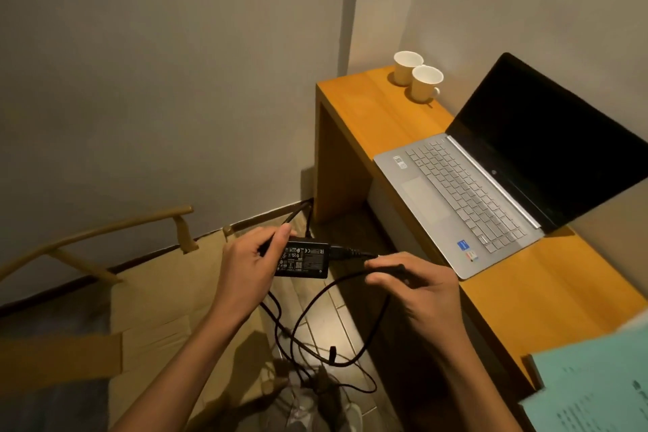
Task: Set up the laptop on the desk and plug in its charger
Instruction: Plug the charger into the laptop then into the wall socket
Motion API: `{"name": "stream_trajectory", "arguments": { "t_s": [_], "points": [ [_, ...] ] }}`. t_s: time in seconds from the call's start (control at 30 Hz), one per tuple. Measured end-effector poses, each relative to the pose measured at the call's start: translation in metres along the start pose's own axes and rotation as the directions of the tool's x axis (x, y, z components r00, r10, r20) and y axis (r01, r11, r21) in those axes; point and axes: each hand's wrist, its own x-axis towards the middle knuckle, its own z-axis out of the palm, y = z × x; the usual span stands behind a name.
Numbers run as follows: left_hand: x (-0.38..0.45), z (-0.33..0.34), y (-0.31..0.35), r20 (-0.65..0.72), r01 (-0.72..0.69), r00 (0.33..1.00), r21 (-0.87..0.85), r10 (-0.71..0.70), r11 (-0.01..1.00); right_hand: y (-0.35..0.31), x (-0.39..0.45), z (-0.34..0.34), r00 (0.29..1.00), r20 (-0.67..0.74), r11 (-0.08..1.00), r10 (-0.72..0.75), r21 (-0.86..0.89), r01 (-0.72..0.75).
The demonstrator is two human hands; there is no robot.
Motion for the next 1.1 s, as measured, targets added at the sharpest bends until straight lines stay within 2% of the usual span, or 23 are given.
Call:
{"name": "stream_trajectory", "arguments": {
  "t_s": [0.07, 0.1, 0.17, 0.2, 0.23, 0.27, 0.33, 0.4, 0.47, 0.53, 0.67, 0.8, 0.87, 0.93, 1.03, 1.1],
  "points": [
    [-0.001, 0.005, 0.002, 0.002, -0.011, 1.0, -0.006, 0.011, 1.0, -0.012, -0.001, 0.004, 0.984, -0.111, 0.966, 0.143, 0.231, -0.114],
    [-0.002, 0.007, 0.004, 0.013, -0.007, 1.0, -0.014, 0.007, 1.0, -0.017, 0.0, 0.008, 0.952, -0.139, 0.887, 0.274, 0.419, -0.194],
    [-0.004, 0.012, 0.008, 0.052, -0.004, 0.999, -0.033, 0.005, 0.999, -0.025, 0.006, 0.021, 0.855, -0.083, 0.568, 0.511, 0.779, -0.264],
    [-0.004, 0.015, 0.01, 0.075, -0.015, 0.997, -0.037, 0.018, 0.999, -0.028, 0.011, 0.025, 0.815, -0.043, 0.426, 0.578, 0.868, -0.257],
    [-0.005, 0.017, 0.012, 0.096, -0.029, 0.995, -0.037, 0.033, 0.999, -0.03, 0.016, 0.03, 0.779, 0.0, 0.333, 0.627, 0.904, -0.267],
    [-0.006, 0.019, 0.012, 0.115, -0.046, 0.992, -0.034, 0.049, 0.998, -0.032, 0.022, 0.034, 0.743, 0.036, 0.285, 0.668, 0.91, -0.3],
    [-0.007, 0.023, 0.014, 0.158, -0.066, 0.985, -0.032, 0.071, 0.997, -0.032, 0.032, 0.038, 0.678, 0.065, 0.298, 0.732, 0.865, -0.404],
    [-0.01, 0.026, 0.012, 0.185, -0.063, 0.98, -0.042, 0.07, 0.997, -0.032, 0.039, 0.042, 0.628, 0.027, 0.405, 0.778, 0.743, -0.533],
    [-0.013, 0.03, 0.01, 0.196, -0.064, 0.978, -0.049, 0.072, 0.997, -0.031, 0.045, 0.045, 0.601, -0.049, 0.51, 0.797, 0.588, -0.628],
    [-0.017, 0.034, 0.009, 0.213, -0.059, 0.975, -0.059, 0.07, 0.997, -0.031, 0.05, 0.046, 0.591, -0.067, 0.533, 0.804, 0.522, -0.666],
    [-0.024, 0.039, 0.009, 0.23, -0.141, 0.964, 0.02, 0.133, 0.99, -0.032, 0.052, 0.044, 0.633, -0.092, 0.619, 0.769, 0.355, -0.7],
    [-0.032, 0.047, 0.008, 0.271, -0.185, 0.948, 0.047, 0.165, 0.982, -0.011, 0.049, 0.045, 0.694, -0.192, 0.708, 0.694, 0.007, -0.706],
    [-0.037, 0.05, 0.007, 0.28, -0.204, 0.943, 0.068, 0.178, 0.977, -0.001, 0.048, 0.04, 0.724, -0.174, 0.679, 0.667, -0.256, -0.688],
    [-0.04, 0.052, 0.003, 0.285, -0.204, 0.942, 0.074, 0.176, 0.976, 0.003, 0.047, 0.032, 0.72, -0.116, 0.621, 0.684, -0.427, -0.658],
    [-0.044, 0.053, -0.003, 0.31, -0.181, 0.938, 0.05, 0.157, 0.982, 0.011, 0.045, 0.027, 0.681, -0.076, 0.599, 0.728, -0.413, -0.687],
    [-0.046, 0.054, -0.005, 0.338, -0.144, 0.932, 0.009, 0.133, 0.989, 0.015, 0.043, 0.031, 0.675, -0.083, 0.635, 0.733, -0.271, -0.724]
  ]
}}
